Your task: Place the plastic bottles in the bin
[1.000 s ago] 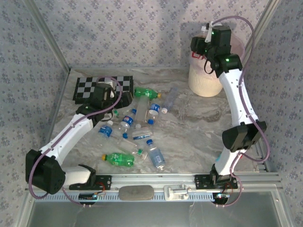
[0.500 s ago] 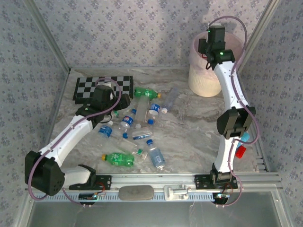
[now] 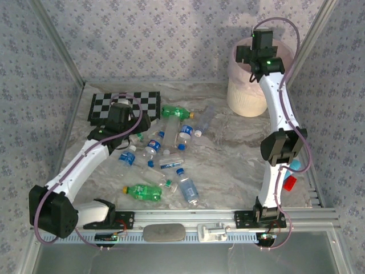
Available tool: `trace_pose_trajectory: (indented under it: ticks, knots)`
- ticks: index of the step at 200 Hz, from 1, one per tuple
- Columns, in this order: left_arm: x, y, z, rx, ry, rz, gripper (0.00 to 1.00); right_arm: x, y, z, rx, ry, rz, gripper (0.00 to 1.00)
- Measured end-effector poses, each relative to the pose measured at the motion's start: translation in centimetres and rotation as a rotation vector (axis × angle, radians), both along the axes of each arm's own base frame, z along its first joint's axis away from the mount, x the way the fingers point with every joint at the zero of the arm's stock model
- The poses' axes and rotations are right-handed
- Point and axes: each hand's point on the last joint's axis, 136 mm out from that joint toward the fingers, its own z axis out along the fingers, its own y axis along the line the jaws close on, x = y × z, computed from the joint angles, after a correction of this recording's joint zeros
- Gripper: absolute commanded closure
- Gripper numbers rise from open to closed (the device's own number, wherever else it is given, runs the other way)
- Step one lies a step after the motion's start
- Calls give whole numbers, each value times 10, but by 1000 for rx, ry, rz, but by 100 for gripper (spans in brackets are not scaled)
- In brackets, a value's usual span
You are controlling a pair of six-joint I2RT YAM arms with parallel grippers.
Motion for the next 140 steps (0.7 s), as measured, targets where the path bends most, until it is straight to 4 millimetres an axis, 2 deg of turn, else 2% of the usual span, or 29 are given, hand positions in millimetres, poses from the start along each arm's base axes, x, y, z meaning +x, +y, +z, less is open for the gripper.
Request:
trace_pose_trajectory:
  ticks: [34,60,78,98,120,140]
  knots:
    - [-1,23,3,2,6,52,0,-13,13,5,57,3,47,0]
    - [-6,45,-5,-7,37,100,0,-38,40,7,128,12,130,0]
    - [-16,54,-22,-2,98,117,0,-57,70,6,173,13,206,0]
    - [-33,56,-43,9,180,110,0,-78,109,-6,207,34,295,0]
    - [-52,58,-61,16,244,103,0,-97,152,-30,239,82,379,0]
    - [-69,61,-75,25,305,109,0,-115,189,-60,277,145,439,0]
